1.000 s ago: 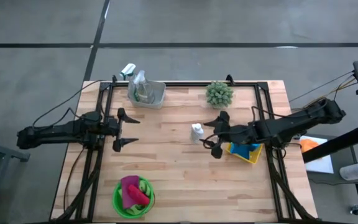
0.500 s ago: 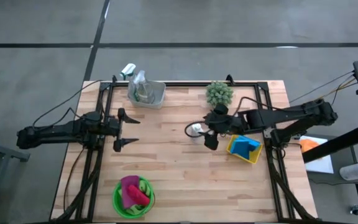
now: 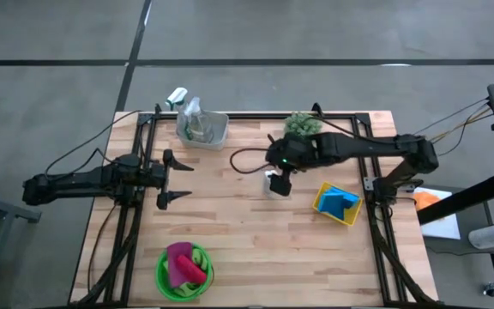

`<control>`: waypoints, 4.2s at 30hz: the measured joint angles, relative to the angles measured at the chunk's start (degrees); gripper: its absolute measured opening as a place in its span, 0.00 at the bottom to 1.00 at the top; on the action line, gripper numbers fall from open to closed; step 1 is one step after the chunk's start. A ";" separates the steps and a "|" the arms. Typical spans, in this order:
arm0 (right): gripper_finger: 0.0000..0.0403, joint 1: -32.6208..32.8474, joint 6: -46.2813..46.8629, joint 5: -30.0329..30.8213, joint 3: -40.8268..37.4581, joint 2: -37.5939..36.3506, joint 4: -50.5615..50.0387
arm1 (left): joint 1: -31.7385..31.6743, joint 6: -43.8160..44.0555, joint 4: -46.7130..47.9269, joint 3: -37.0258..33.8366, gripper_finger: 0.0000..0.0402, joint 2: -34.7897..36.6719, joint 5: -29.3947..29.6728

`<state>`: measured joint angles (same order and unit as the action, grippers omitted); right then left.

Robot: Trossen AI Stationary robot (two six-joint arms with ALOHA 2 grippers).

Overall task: Pick & Place Kitchen Items
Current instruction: Put the white cleaner bottle into the gray bin

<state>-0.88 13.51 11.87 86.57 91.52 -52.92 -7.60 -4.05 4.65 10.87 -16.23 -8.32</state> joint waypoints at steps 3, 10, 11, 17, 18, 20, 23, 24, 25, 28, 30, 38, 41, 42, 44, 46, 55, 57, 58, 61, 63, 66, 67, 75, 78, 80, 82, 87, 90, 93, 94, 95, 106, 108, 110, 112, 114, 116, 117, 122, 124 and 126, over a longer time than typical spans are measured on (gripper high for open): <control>0.83 -1.36 -0.64 -1.85 2.53 2.07 -2.59 | 0.00 0.00 -0.01 0.00 0.93 0.00 0.00; 0.83 -2.67 -1.96 -2.49 3.40 3.19 -4.75 | 0.00 -0.15 -0.01 0.00 0.93 -0.04 0.00; 0.83 -2.63 -2.12 -2.49 3.40 2.76 -4.73 | 0.00 -0.13 0.03 0.02 0.93 -0.04 0.00; 0.83 -2.60 -1.32 -3.74 3.23 1.01 -5.60 | 0.00 -0.13 0.19 0.02 0.93 -0.04 0.00; 0.83 -2.60 -1.04 -4.02 3.23 0.94 -5.98 | 0.00 -0.13 0.21 0.02 0.93 -0.04 0.00; 0.83 -2.33 -0.78 -4.02 3.02 0.94 -6.84 | 0.00 -0.13 0.28 0.02 0.93 -0.04 -0.02; 0.83 -0.86 -0.73 -3.13 1.28 0.61 -4.02 | 0.00 -0.13 0.37 0.02 0.93 -0.04 -0.02; 0.83 -0.02 -0.75 -1.87 0.51 0.43 -3.02 | 0.00 -0.13 0.37 0.02 0.93 -0.04 -0.02; 0.83 0.96 -0.82 -0.41 -0.18 0.27 -1.76 | 0.00 -0.13 0.39 0.02 0.93 -0.04 -0.02; 0.83 4.26 -1.20 3.39 -1.92 -0.12 1.19 | 0.00 -0.13 0.39 0.02 0.93 -0.04 -0.02; 0.83 6.81 -1.38 6.25 -2.98 -0.32 3.71 | 0.00 -0.13 0.39 0.02 0.93 -0.04 -0.02; 0.83 17.29 -8.38 14.92 -9.47 -1.93 27.65 | 0.00 0.46 -0.48 0.02 0.93 -0.04 -0.03; 0.83 20.10 -12.85 15.02 -14.41 -2.05 40.85 | 0.00 3.95 -2.85 0.04 0.93 -0.19 -0.03; 0.83 20.76 -14.01 15.04 -16.03 -2.05 45.01 | 0.00 5.79 -3.46 0.04 0.93 -0.40 -0.05; 0.83 21.89 -15.33 15.09 -19.34 -2.10 51.92 | 0.00 9.20 -5.51 0.04 0.93 -0.95 -0.36; 0.83 22.89 -16.23 15.46 -22.36 -2.16 57.69 | 0.00 9.94 -7.58 0.04 0.93 -2.06 -1.28; 0.83 29.56 -18.41 25.11 -26.98 -2.84 63.99 | -0.02 9.93 -16.46 0.05 0.93 -8.04 -0.79; 0.83 31.75 -19.60 26.66 -26.98 -2.86 65.38 | -0.02 10.11 -16.88 0.09 0.93 -8.70 -0.17; 0.83 32.80 -20.11 27.22 -26.98 -2.86 66.30 | 0.00 10.28 -16.87 0.09 0.93 -8.95 0.17; 0.83 35.76 -21.72 29.21 -26.96 -2.37 68.98 | -0.02 13.91 -16.84 0.09 0.93 -10.22 2.33; 0.83 37.14 -21.95 30.47 -26.96 -1.91 69.28 | -0.04 15.20 -16.88 0.09 0.93 -11.30 1.95; 0.83 38.92 -22.12 33.39 -27.00 -1.50 68.93 | -0.04 15.89 -19.35 0.44 0.93 -13.70 -2.39; 0.83 39.37 -22.11 34.01 -27.02 -1.46 68.96 | -0.04 15.91 -20.65 0.87 0.93 -14.78 -4.21; 0.83 41.25 -21.68 36.97 -27.87 -1.48 67.99 | 0.02 7.76 -18.85 11.79 0.93 -31.61 -6.32; 0.83 41.66 -20.63 37.01 -27.88 -1.50 66.80 | 0.01 2.13 -16.28 18.17 0.93 -40.43 -6.32; 0.83 42.31 -20.05 37.03 -27.88 -1.50 66.51 | 0.00 -1.34 -14.81 22.75 0.93 -46.01 -6.32; 0.83 43.13 -19.52 37.01 -27.88 -1.50 66.21 | 0.00 -4.48 -12.57 27.64 0.93 -51.03 -6.32; 0.83 45.71 -17.16 37.72 -27.88 -1.53 63.80 | -0.02 -11.82 1.41 42.49 0.93 -62.56 -6.03; 0.83 47.00 -14.56 38.38 -27.90 -1.53 61.53 | -0.02 -14.58 9.81 50.89 0.93 -68.34 -4.71; 0.83 47.90 -11.30 38.43 -27.92 -1.53 59.27 | -0.04 -17.49 14.05 57.34 0.93 -72.78 -3.24; 0.83 48.12 -10.11 38.43 -27.92 -1.53 58.53 | -0.04 -18.45 15.00 59.02 0.93 -73.92 -3.11; 0.83 48.30 -9.01 38.43 -27.92 -1.53 57.72 | -0.04 -19.37 15.52 60.56 0.93 -75.06 -3.06; 0.83 49.05 -4.66 38.42 -29.39 -1.55 56.07 | -0.04 -24.30 17.55 67.21 0.93 -82.05 -5.01; 0.83 49.05 -4.67 38.43 -29.43 -1.55 56.08 | -0.04 -24.45 16.16 67.23 0.93 -82.59 -5.01; 0.83 49.05 -4.64 38.43 -29.43 -1.55 56.11 | -0.04 -24.48 15.85 67.21 0.93 -82.73 -5.01; 0.83 49.05 -4.64 38.43 -29.43 -1.55 56.08 | -0.04 -24.43 13.40 67.01 0.93 -83.03 -5.02; 0.83 49.05 -4.64 38.43 -29.43 -1.55 56.12 | -0.04 -23.99 12.75 66.99 0.93 -83.19 -5.03; 0.83 49.05 -4.49 38.41 -29.45 -1.55 56.12 | -0.04 -23.37 12.25 67.44 0.93 -84.08 -5.05; 0.83 49.05 -4.45 38.43 -29.49 -1.55 56.09 | -0.04 -23.11 11.55 67.81 0.93 -84.58 -5.05; 0.83 49.05 -4.23 38.43 -29.58 -1.55 56.16 | -0.04 -22.65 12.04 69.27 0.93 -87.10 -5.25; 0.83 49.05 -4.20 38.42 -29.61 -1.55 56.19 | -0.12 -22.53 12.26 69.46 0.93 -87.23 -5.23; 0.83 49.05 -4.18 38.41 -29.62 -1.55 56.23 | -0.42 -22.53 12.27 69.49 0.93 -87.12 -5.26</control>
<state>48.16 9.32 50.28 56.95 89.97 3.31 -8.02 -26.59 16.92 80.36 -103.35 -13.58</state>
